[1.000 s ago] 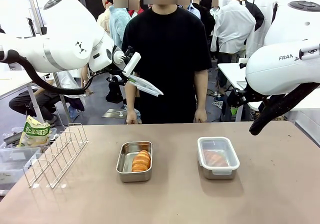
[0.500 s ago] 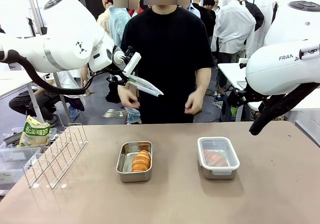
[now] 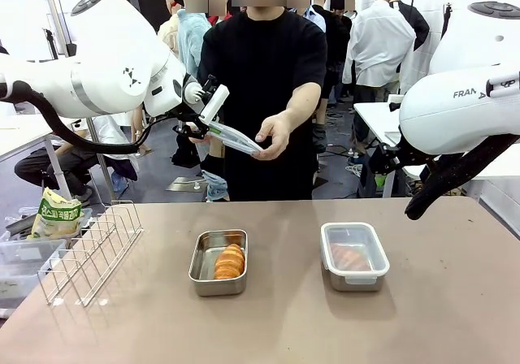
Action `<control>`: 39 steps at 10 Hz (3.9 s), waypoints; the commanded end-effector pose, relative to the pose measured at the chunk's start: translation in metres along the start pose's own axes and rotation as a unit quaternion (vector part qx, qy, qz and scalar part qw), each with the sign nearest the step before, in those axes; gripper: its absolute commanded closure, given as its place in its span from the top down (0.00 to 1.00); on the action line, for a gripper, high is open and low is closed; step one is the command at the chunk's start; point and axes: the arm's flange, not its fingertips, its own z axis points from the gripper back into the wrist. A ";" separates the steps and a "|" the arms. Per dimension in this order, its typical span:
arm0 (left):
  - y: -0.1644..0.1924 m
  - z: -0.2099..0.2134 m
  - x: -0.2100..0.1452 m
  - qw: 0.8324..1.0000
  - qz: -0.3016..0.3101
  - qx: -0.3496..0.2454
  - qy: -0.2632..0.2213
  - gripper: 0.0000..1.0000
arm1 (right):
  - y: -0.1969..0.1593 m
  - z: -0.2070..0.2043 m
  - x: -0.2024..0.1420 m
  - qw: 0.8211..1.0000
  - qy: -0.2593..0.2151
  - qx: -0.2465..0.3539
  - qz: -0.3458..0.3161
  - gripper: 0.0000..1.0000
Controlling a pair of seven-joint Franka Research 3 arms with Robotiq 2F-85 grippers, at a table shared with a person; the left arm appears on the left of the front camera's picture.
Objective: Place the bread in airtight containers.
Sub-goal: Release when the human grabs the Airtight Container lid.
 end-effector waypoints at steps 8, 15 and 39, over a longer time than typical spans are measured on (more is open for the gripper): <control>0.001 0.002 -0.002 1.000 0.000 0.004 0.003 0.00 | -0.001 -0.001 0.000 1.000 0.002 0.005 -0.002 1.00; 0.001 0.002 -0.002 1.000 0.000 0.004 0.003 0.00 | -0.001 -0.001 0.000 1.000 0.002 0.005 -0.002 1.00; 0.003 0.000 0.006 1.000 -0.012 0.003 -0.002 1.00 | -0.001 -0.001 0.000 1.000 0.002 0.005 -0.002 1.00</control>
